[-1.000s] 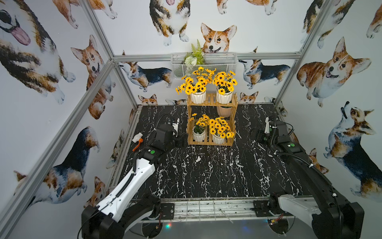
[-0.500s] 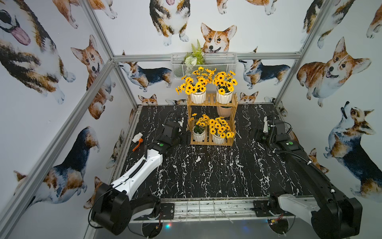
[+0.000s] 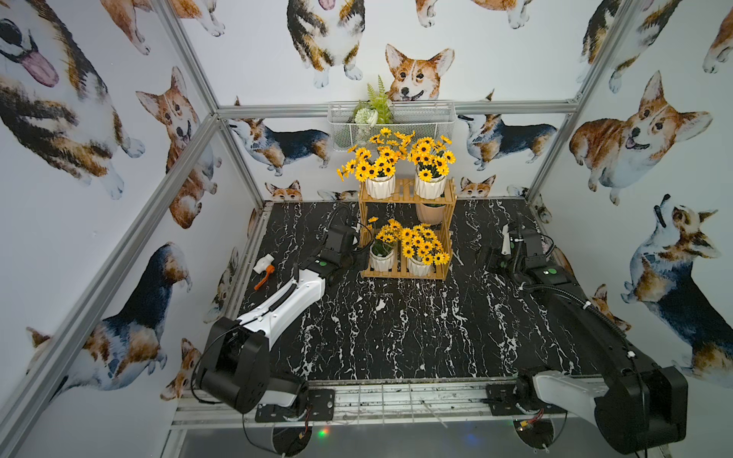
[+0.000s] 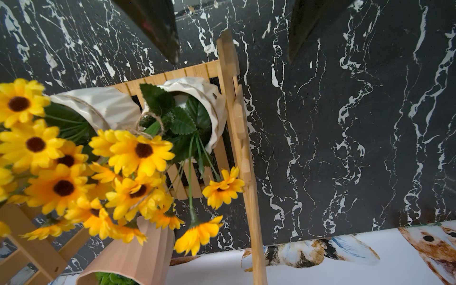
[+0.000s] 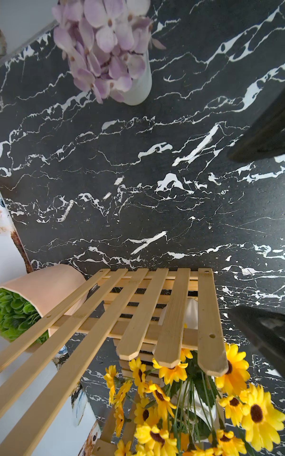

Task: Take the sunflower pots off the shelves
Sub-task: Move the shelf to the center of the board.

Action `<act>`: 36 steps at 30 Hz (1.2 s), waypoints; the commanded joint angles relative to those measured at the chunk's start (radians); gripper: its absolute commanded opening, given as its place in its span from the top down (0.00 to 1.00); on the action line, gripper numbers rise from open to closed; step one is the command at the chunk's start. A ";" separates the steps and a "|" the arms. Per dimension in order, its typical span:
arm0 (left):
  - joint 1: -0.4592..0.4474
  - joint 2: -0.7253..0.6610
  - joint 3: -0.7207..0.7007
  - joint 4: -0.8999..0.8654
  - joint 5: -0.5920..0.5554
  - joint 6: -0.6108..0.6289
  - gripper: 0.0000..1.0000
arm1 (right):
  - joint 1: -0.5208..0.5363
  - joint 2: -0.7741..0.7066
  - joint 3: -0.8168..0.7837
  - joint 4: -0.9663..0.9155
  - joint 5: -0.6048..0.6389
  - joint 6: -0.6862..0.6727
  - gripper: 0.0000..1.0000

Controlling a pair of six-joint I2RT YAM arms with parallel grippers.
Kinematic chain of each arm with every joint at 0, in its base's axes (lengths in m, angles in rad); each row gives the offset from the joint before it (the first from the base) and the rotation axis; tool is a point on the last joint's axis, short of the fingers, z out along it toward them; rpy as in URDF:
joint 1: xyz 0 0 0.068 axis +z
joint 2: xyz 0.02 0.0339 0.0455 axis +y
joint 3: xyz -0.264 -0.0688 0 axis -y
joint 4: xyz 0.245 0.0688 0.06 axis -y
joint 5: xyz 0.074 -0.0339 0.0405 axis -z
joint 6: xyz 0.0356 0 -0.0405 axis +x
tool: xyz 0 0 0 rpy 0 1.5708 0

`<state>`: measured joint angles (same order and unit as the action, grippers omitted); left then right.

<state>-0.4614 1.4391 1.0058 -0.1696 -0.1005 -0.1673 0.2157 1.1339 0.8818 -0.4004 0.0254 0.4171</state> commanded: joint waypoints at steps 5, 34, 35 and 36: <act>-0.009 0.067 0.040 0.041 -0.031 0.016 0.46 | 0.000 -0.008 -0.001 0.021 0.007 0.010 0.07; -0.060 -0.019 -0.040 0.049 -0.148 0.013 0.94 | 0.000 -0.039 -0.021 0.034 0.005 0.013 0.08; -0.063 -0.028 -0.048 0.051 -0.163 0.010 0.95 | 0.000 -0.039 -0.021 0.034 0.003 0.014 0.08; -0.066 -0.037 -0.057 0.053 -0.177 0.007 0.95 | 0.001 -0.039 -0.021 0.034 0.002 0.014 0.08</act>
<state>-0.5205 1.4292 0.9573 -0.1612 -0.2050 -0.2192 0.2157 1.0981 0.8612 -0.3946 0.0269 0.4175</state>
